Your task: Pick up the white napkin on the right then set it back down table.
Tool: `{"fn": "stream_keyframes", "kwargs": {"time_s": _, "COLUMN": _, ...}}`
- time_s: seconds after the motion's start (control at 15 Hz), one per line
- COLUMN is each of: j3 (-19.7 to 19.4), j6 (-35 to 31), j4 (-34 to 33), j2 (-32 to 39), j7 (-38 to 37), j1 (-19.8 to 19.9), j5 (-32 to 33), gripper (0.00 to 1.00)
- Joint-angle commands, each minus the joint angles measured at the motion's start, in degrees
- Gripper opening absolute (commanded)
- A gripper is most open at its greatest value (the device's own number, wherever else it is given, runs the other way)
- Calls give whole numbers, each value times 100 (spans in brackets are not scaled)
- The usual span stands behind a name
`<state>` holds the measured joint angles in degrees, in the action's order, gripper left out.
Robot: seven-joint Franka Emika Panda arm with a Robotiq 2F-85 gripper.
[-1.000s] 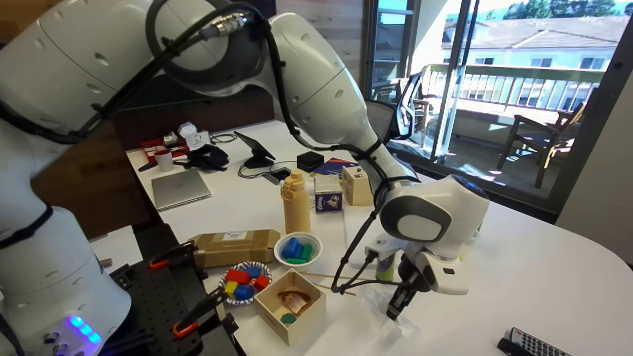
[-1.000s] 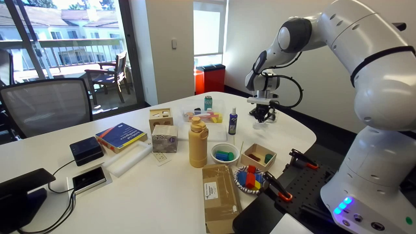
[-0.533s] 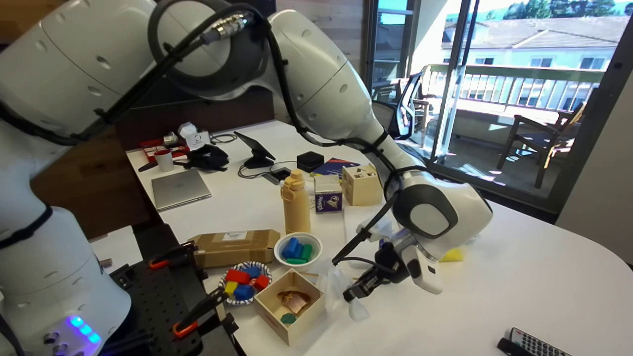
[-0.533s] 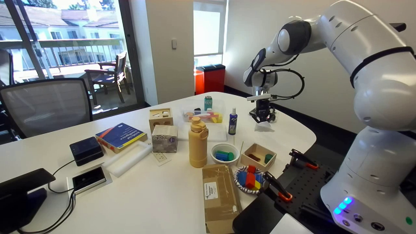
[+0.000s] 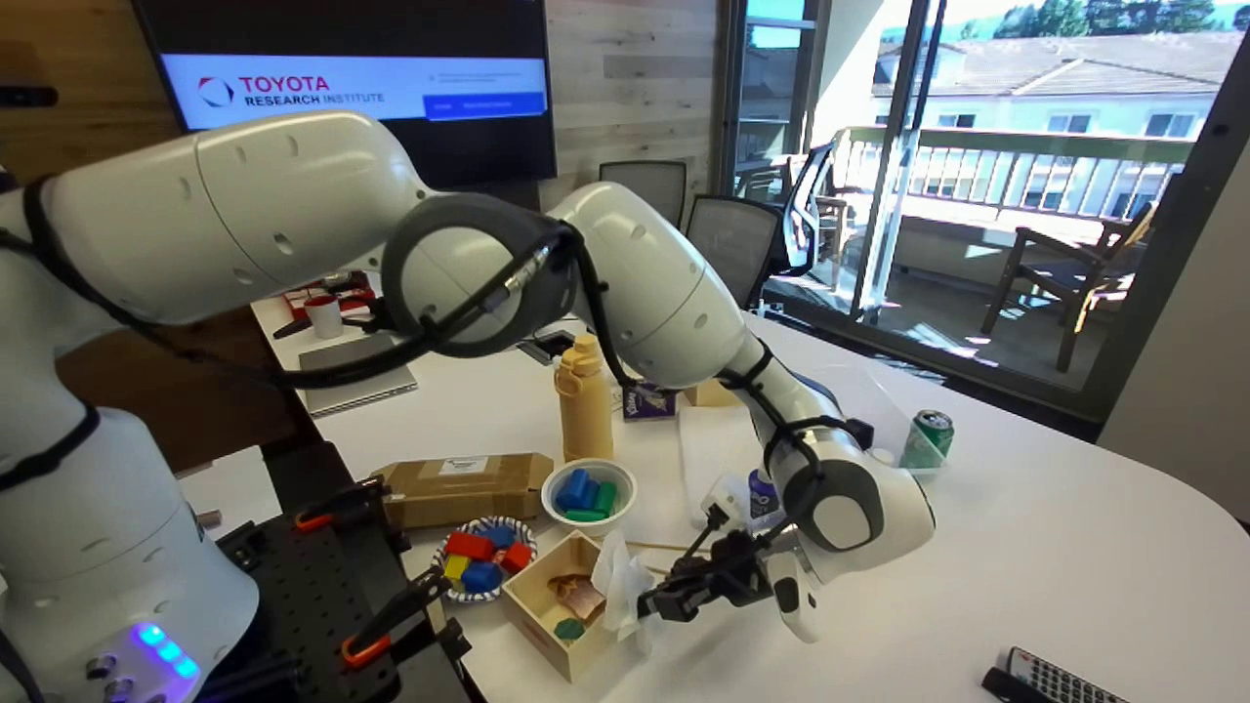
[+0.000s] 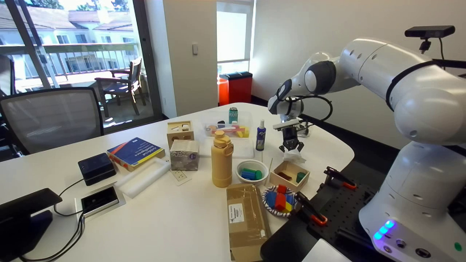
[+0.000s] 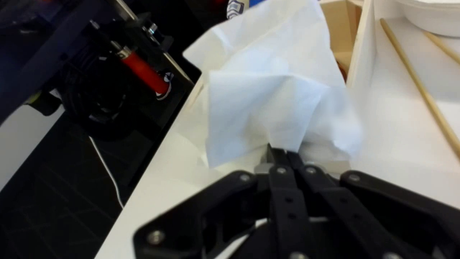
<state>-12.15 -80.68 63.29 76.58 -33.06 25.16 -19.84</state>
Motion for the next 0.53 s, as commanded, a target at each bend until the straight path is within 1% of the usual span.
{"fn": "stream_keyframes", "kwargs": {"time_s": 0.0, "j3": 17, "j6": 135, "j4": -1060, "j2": 577, "j7": -160, "j1": 150, "j5": -117, "gripper": 26}}
{"fn": "stream_keyframes", "kwargs": {"time_s": 0.07, "j3": 6, "j6": 12, "j4": -1153, "j2": 613, "j7": -161, "j1": 152, "j5": -89, "gripper": 28}}
{"fn": "stream_keyframes", "kwargs": {"time_s": 0.27, "j3": 13, "j6": -335, "j4": -1543, "j2": 744, "j7": -163, "j1": 205, "j5": -22, "gripper": 48}}
{"fn": "stream_keyframes", "kwargs": {"time_s": 0.33, "j3": 25, "j6": -427, "j4": -1632, "j2": 762, "j7": -167, "j1": 231, "j5": -5, "gripper": 56}}
{"fn": "stream_keyframes", "kwargs": {"time_s": 0.4, "j3": 30, "j6": -544, "j4": -1683, "j2": 766, "j7": -173, "j1": 248, "j5": 11, "gripper": 63}}
{"fn": "stream_keyframes", "kwargs": {"time_s": 0.47, "j3": -44, "j6": -693, "j4": -1615, "j2": 713, "j7": -148, "j1": 206, "j5": -47, "gripper": 72}}
